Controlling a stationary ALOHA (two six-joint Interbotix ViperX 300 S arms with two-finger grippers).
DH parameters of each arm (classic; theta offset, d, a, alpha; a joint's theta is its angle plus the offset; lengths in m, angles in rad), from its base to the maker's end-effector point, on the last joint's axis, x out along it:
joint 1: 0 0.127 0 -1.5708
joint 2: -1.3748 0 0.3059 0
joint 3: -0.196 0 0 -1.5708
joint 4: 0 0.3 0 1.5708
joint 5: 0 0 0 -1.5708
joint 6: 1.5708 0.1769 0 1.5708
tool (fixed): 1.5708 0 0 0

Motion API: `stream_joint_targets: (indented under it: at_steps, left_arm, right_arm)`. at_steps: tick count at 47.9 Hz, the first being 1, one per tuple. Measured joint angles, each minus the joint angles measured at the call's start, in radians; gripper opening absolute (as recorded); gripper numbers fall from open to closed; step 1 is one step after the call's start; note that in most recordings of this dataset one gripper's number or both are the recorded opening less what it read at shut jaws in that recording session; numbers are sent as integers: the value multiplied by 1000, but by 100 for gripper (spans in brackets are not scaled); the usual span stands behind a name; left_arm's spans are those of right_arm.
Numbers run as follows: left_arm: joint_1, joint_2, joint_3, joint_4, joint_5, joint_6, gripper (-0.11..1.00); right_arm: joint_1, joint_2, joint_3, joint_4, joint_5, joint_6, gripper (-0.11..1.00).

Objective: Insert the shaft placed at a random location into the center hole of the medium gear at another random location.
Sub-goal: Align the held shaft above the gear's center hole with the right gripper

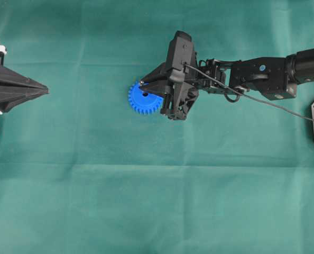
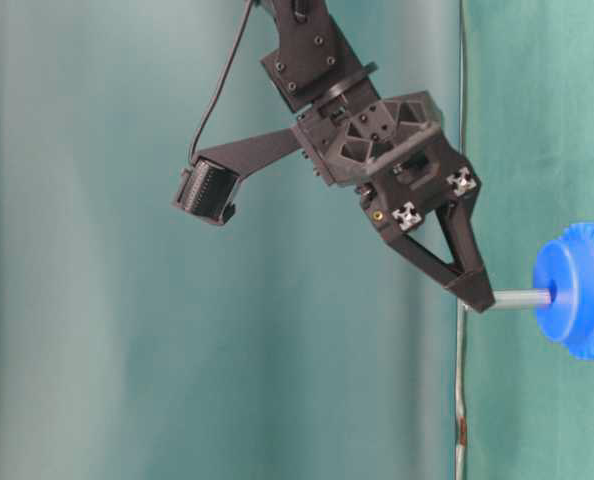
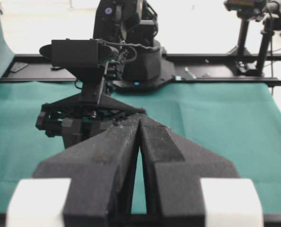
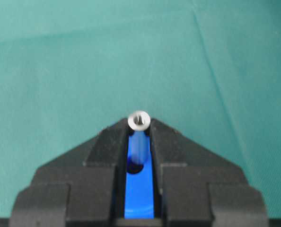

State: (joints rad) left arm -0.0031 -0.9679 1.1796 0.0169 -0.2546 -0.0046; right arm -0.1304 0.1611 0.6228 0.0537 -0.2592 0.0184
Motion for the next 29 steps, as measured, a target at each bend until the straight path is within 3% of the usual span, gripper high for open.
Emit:
stream_joint_targets:
  at_steps: [14, 29]
  left_arm:
    - [2, 0, 0, 0, 0, 0, 0]
    - [0, 0, 0, 0, 0, 0, 0]
  right_arm:
    - [2, -98, 0, 0, 69, 0, 13]
    - [0, -101, 5, 0, 75, 2, 13]
